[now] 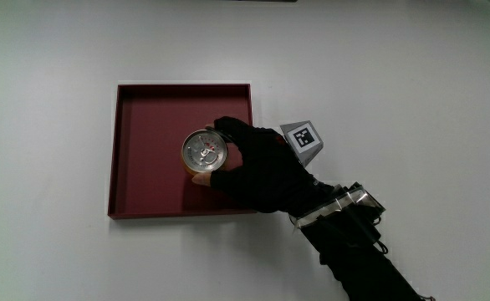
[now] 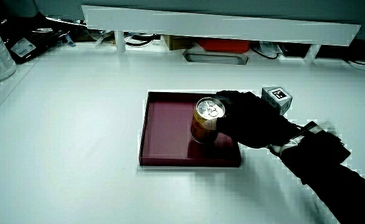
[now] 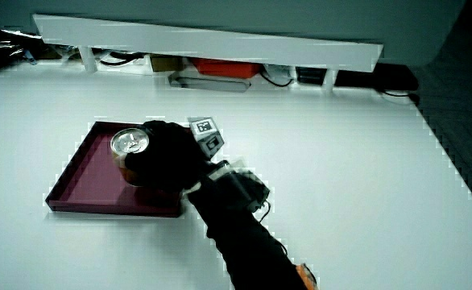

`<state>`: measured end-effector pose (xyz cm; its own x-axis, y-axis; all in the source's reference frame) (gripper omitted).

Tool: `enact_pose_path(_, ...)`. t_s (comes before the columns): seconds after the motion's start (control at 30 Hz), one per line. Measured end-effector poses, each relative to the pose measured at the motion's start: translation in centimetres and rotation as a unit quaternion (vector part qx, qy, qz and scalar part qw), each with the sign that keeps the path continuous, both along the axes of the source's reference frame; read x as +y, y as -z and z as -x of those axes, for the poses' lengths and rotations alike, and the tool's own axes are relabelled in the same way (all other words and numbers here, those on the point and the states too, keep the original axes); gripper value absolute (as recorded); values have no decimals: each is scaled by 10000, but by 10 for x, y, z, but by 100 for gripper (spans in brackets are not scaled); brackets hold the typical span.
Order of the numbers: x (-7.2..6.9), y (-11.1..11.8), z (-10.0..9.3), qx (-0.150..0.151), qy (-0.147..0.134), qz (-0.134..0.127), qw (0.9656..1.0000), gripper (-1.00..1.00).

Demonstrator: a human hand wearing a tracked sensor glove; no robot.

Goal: Place red bull into plate

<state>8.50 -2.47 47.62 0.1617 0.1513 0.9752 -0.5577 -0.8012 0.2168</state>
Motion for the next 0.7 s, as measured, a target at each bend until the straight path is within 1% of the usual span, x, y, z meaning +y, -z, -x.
enact_pose_path(0.03,-1,-5,1,47,-50,-2,10000,0)
enact_pose_path(0.1,-2,-11,3,37,-90,5,10000,0)
enact_pose_path(0.17,-1,-20,2,170,-153,110,9997,0)
enact_pose_path(0.2,0,-23,3,135,-205,178,9995,0)
enact_pose_path(0.23,-1,-29,2,247,-212,175,9993,0)
enact_pose_path(0.27,0,-32,3,243,-219,212,9992,0)
enact_pose_path(0.3,0,-36,2,353,-249,251,9988,0)
enact_pose_path(0.33,1,-39,2,331,-291,283,9986,0)
enact_pose_path(0.37,1,-43,2,348,-319,371,9982,0)
enact_pose_path(0.4,2,-46,2,349,-350,389,9980,0)
enact_pose_path(0.43,2,-51,0,228,-418,547,9974,0)
enact_pose_path(0.47,2,-51,0,163,-431,558,9974,0)
enact_pose_path(0.57,2,-52,-1,228,-518,627,9964,0)
enact_pose_path(0.67,2,-54,-1,96,-521,689,9962,0)
enact_pose_path(0.7,2,-56,-1,191,-537,680,9961,0)
